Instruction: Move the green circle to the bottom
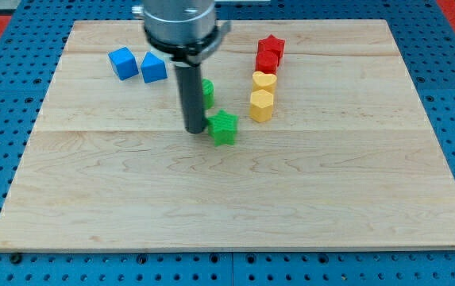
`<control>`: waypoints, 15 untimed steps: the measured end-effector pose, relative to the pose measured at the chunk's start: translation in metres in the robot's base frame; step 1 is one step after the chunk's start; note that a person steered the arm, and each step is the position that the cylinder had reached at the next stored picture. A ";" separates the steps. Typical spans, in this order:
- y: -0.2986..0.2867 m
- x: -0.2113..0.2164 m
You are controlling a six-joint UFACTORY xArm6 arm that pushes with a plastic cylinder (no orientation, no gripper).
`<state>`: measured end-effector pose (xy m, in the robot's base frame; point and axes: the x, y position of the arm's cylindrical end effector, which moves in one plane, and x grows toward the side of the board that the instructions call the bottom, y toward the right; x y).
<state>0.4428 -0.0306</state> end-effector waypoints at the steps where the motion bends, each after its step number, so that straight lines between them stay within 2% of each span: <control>1: 0.041 0.003; 2: 0.002 0.028; 3: -0.071 -0.003; 4: -0.076 -0.087; 5: -0.019 -0.130; 6: 0.004 -0.102; 7: 0.023 -0.051; 8: 0.005 -0.044; 9: -0.008 -0.086; 10: -0.024 -0.078; 11: -0.025 -0.021; 13: -0.061 -0.006; 14: -0.045 0.031; 15: -0.021 0.040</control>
<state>0.4832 -0.0515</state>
